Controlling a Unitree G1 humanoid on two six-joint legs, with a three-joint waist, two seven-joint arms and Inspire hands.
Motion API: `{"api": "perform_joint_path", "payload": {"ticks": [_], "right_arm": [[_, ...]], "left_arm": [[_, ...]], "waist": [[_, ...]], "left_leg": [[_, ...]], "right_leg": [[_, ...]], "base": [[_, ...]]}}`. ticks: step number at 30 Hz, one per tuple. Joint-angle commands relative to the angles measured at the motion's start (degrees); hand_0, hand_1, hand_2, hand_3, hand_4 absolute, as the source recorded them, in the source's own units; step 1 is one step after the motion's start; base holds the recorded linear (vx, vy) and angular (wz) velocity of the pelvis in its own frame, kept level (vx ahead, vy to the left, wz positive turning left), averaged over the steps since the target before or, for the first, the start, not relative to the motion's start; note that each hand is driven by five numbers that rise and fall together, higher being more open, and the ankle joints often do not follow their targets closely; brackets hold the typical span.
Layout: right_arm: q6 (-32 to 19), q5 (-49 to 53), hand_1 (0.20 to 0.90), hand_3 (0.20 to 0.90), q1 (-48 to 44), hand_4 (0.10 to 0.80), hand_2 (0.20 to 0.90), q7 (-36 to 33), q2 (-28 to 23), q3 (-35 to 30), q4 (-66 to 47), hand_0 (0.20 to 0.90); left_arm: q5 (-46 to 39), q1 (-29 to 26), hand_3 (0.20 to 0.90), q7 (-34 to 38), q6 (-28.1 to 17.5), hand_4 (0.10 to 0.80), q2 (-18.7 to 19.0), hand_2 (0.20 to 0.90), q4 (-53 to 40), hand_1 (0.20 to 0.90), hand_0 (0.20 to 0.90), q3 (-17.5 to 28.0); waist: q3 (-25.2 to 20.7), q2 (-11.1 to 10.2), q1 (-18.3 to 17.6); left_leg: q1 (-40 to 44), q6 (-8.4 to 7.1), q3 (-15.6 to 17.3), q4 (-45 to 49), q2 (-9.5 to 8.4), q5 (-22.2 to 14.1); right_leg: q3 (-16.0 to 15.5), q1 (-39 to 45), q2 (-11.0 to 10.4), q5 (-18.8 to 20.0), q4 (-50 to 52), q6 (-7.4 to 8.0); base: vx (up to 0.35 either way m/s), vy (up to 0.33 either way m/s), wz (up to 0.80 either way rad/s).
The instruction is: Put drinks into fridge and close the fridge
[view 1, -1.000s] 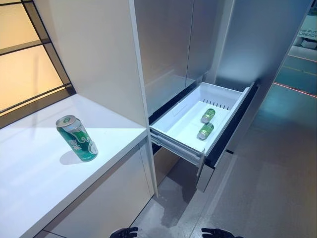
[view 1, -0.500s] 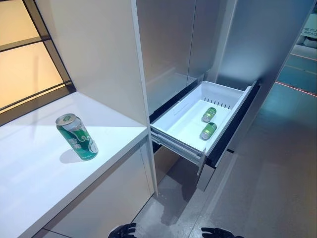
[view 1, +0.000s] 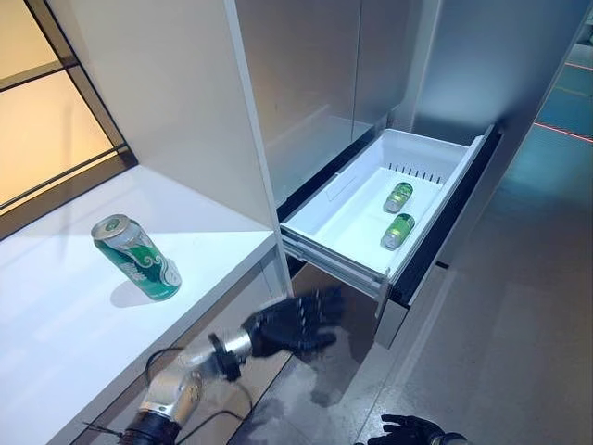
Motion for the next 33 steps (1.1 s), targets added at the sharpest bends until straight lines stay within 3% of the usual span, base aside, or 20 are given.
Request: {"api": "perform_joint_path", "payload": {"ticks": [1, 4, 5, 8, 13, 19, 27, 33], "right_arm": [[-2.03, -2.06, 0.9, 0.9, 0.35, 0.8, 0.9, -0.32, 2.25, 1.94, 4.14, 0.9], [-1.52, -0.89, 0.9, 0.9, 1.42, 0.8, 0.9, -1.99, 4.17, 3.09, 3.81, 0.9], [-1.5, -0.89, 0.9, 0.9, 1.44, 0.8, 0.9, -2.02, 4.24, 3.15, 3.81, 0.9], [-1.41, -0.54, 0.9, 0.9, 2.01, 0.8, 0.9, -3.08, 5.11, 3.86, 3.78, 0.9], [-1.34, -0.45, 0.9, 0.9, 2.04, 0.8, 0.9, -3.61, 5.51, 4.9, 3.79, 0.9], [-1.36, -0.11, 0.9, 0.9, 0.96, 0.8, 0.9, -3.41, 5.41, 5.78, 3.78, 0.9], [-0.66, 0.32, 0.9, 0.9, -0.23, 0.8, 0.9, -2.22, 4.57, 5.9, 3.07, 0.9], [-0.45, 0.24, 0.9, 0.9, 0.05, 0.8, 0.9, -1.95, 4.13, 5.37, 3.11, 0.9]], "left_arm": [[-18.89, -8.31, 0.9, 2.49, -5.89, 0.8, -3.46, 0.9, -9.54, 0.9, 0.9, 7.99], [-21.15, -8.87, 0.9, 6.83, -17.13, 0.8, -3.86, 0.9, -15.81, 0.9, 0.9, 12.46], [-21.15, -8.86, 0.9, 7.12, -17.47, 0.8, -3.82, 0.9, -15.97, 0.9, 0.9, 12.56], [-16.5, -8.98, 0.9, 10.88, -26.28, 0.8, -2.47, 0.9, -18.81, 0.9, 0.9, 15.64], [-5.47, -9.28, 0.9, 18.04, -33.29, 0.8, 1.44, 0.9, -21.17, 0.9, 0.9, 19.7], [3.06, -9.15, 0.9, 26.24, -33.25, 0.8, 5.53, 0.9, -20.81, 0.9, 0.9, 21.92], [4.43, -6.68, 0.9, 30.63, -30.37, 0.8, 8.65, 0.9, -16.33, 0.9, 0.9, 24.48], [6.12, -4.84, 0.9, 32.73, -32.06, 0.8, 9.94, 0.9, -12.18, 0.9, 0.9, 26.07]], "waist": [[-0.78, -1.91, 1.99], [-1.09, -2.42, 3.18], [-1.07, -2.46, 3.16], [-1.41, -2.57, 4.34], [-2.01, -2.73, 6.24], [-2.37, -2.8, 8.37], [-2.35, -2.63, 10.18], [-2.47, -2.58, 10.38]], "left_leg": [[-0.09, 1.21, 0.53, 1.39, -2.42, -3.14], [0.23, 0.91, -1.05, 1.2, -2.41, -3.01], [0.26, 0.91, -1.17, 1.19, -2.42, -3.01], [0.22, 0.77, -2.68, 0.94, -2.67, -2.89], [-0.14, 0.4, -4.83, 0.48, -2.93, -2.62], [-1.04, -0.04, -6.53, 0.25, -3.12, -2.01], [-1.87, -0.52, -7.73, 0.26, -3.2, -1.34], [-1.89, -0.36, -7.64, 0.32, -3.34, -1.28]], "right_leg": [[-0.23, 0.14, -1.21, -3.44, 3.95, 2.43], [-1.21, 1.03, -1.12, -3.94, 4.01, 1.95], [-1.31, 1.1, -1.12, -3.98, 4.0, 1.94], [-2.4, 1.66, -1.08, -4.48, 3.85, 1.63], [-4.02, 2.12, -1.06, -5.15, 3.68, 1.33], [-5.73, 2.25, -1.17, -5.39, 3.35, 1.25], [-7.1, 2.11, -1.32, -5.39, 3.32, 1.3], [-7.12, 2.19, -1.45, -5.42, 3.36, 1.41]], "base": [[0.064, -0.065, 0.15], [0.054, -0.055, 0.11], [0.022, -0.026, 0.13], [0.015, -0.015, 0.2], [0.003, -0.007, 0.22], [-0.011, -0.005, 0.24], [-0.012, 0.001, 0.1], [0.0, 0.0, 0.0]]}}
